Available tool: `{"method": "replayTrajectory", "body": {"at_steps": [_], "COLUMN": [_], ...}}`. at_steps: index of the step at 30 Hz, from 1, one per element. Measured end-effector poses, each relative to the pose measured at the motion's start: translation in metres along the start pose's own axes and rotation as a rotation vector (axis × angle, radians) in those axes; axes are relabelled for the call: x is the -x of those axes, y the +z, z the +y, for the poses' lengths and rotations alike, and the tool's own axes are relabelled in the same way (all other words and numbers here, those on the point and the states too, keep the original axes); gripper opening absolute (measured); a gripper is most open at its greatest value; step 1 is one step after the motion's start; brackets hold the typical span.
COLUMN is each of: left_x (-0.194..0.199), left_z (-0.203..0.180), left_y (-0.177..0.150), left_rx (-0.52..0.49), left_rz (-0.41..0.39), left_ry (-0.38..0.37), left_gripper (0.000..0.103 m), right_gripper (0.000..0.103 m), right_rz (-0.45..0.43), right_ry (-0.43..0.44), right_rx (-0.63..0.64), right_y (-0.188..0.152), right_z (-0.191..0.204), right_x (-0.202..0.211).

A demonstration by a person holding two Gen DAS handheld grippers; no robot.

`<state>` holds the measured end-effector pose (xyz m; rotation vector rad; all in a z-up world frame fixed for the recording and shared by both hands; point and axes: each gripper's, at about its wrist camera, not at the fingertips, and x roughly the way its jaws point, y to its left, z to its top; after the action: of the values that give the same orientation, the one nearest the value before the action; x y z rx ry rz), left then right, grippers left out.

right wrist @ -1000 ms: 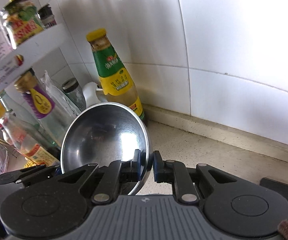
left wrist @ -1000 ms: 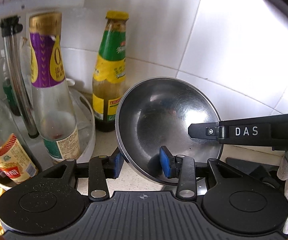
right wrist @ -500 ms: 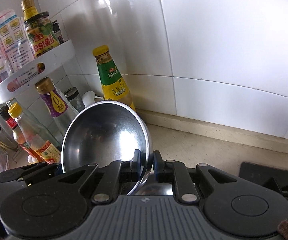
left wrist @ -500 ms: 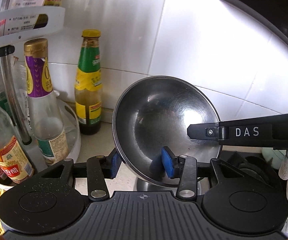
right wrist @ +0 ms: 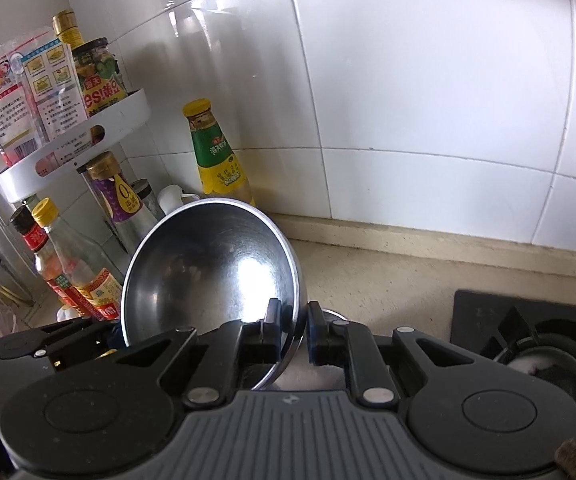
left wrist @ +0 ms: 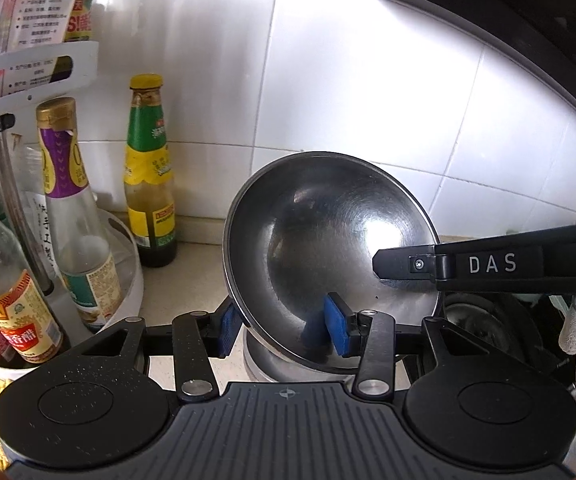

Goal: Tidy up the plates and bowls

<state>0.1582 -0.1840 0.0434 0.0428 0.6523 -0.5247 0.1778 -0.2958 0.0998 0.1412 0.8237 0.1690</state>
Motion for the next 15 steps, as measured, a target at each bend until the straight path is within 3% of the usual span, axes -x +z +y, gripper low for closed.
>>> {"method": "replayTrajectory", "body": {"at_steps": [15], "left_x": [-0.007], "left_z": [-0.011], "left_y": [-0.029], "left_rx": [-0.083], "left_rz": [0.065], "left_ry": [-0.059], "left_gripper": [0.056], "right_gripper": [0.014], "right_rz": [0.052], "right_ry": [-0.028], "right_rx": [-0.058], "right_y": [-0.040], "right_z": [-0.011], "right_x": [0.006]}}
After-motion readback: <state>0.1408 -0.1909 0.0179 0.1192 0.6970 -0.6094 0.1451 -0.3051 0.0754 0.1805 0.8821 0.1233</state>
